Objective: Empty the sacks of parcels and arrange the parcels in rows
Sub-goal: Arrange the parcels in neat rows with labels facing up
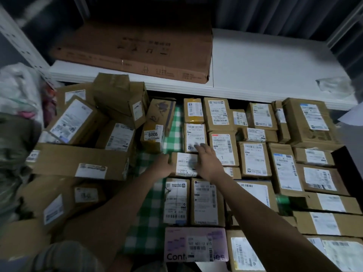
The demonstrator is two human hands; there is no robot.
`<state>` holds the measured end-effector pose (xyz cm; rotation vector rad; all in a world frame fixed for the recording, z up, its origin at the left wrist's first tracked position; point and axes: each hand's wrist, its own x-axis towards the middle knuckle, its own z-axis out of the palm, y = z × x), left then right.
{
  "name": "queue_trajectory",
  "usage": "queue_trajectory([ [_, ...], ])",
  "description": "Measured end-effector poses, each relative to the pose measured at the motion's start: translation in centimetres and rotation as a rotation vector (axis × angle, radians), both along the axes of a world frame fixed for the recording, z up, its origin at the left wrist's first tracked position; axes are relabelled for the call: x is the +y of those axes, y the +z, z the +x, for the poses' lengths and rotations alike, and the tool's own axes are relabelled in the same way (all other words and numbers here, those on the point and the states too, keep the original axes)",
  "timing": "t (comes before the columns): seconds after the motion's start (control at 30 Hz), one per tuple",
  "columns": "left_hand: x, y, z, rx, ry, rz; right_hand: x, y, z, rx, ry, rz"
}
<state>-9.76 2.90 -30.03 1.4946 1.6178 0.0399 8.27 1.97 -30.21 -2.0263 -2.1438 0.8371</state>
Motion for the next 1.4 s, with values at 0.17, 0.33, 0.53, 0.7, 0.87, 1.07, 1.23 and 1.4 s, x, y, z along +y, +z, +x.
queue_trajectory([
  [0.17, -0.5, 2.6, -3.1, -0.035, 0.134, 0.138, 3.6, 1.1, -6.2, 0.147, 0.169, 0.066],
  [0.33, -0.8, 5.2, -6.1, -0.173, 0.176, 0.254, 7.8, 0.0, -9.9, 0.012, 0.188, 0.048],
  [0.53, -1.5, 5.4, -8.9, -0.182, 0.215, 0.342, 9.7, -1.4, -11.5, -0.128, 0.205, 0.076],
  [0.7, -2.4, 5.6, -9.2, -0.219, 0.289, 0.308, 8.4, -1.3, -10.9, 0.059, 0.183, 0.079],
  [0.87, -2.6, 5.7, -8.7, -0.216, 0.338, 0.298, 6.2, -0.5, -9.7, 0.329, -0.062, 0.03],
  [1.07, -1.9, 6.0, -6.7, -0.079, 0.203, 0.336, 4.3, 2.9, -8.0, 0.739, -0.37, -0.147],
  [1.23, -2.2, 5.8, -4.6, -0.092, 0.162, 0.283, 2.1, 5.8, -7.0, 0.848, -0.352, -0.148],
  [1.4, -3.9, 5.0, -4.4, -0.169, 0.296, 0.3, -0.7, 5.9, -6.5, 0.793, -0.288, -0.148],
])
